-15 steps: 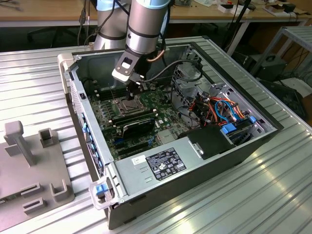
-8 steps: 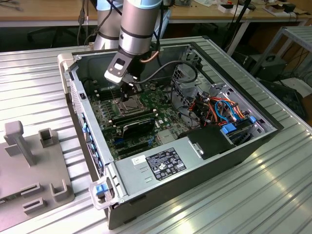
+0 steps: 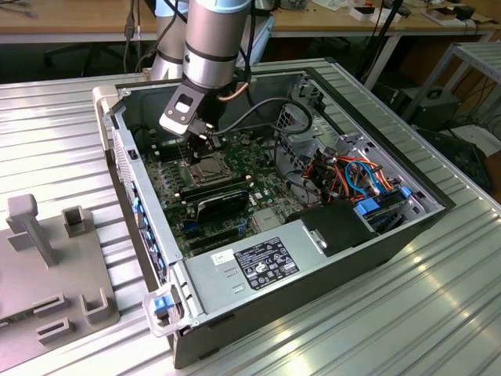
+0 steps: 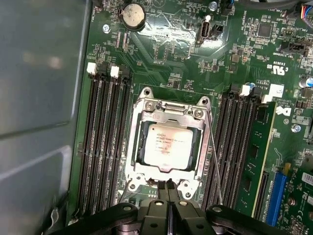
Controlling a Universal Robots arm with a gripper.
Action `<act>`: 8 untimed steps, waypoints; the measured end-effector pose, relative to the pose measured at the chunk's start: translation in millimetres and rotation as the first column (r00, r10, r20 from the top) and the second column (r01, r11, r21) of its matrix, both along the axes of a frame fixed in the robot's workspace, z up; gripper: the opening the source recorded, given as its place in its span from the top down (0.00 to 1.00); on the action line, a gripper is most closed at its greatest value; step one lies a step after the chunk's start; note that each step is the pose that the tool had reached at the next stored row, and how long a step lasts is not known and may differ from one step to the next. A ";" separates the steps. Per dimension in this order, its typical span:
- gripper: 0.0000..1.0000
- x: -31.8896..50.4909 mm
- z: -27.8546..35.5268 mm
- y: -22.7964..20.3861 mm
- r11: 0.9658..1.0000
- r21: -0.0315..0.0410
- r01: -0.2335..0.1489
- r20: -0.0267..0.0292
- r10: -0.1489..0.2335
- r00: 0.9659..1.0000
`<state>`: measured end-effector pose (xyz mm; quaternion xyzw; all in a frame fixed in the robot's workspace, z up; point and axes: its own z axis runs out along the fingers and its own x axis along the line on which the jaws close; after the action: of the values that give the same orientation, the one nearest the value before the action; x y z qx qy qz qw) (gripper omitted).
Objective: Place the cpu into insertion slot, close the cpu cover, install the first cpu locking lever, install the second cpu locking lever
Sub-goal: 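Install the first cpu locking lever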
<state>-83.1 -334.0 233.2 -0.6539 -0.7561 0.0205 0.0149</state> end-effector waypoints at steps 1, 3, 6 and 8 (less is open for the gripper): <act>0.89 0.0 1.7 0.0 1.000 0.000 0.000 0.000 0.000 1.000; 0.89 0.0 4.5 0.0 1.000 0.000 0.000 0.000 0.000 1.000; 0.89 -0.2 4.7 0.1 1.000 0.000 0.000 0.000 0.000 1.000; 0.89 -0.2 4.8 0.0 1.000 0.000 0.000 0.000 0.000 1.000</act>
<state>-83.3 -334.0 238.0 -0.6539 -0.7561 0.0204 0.0149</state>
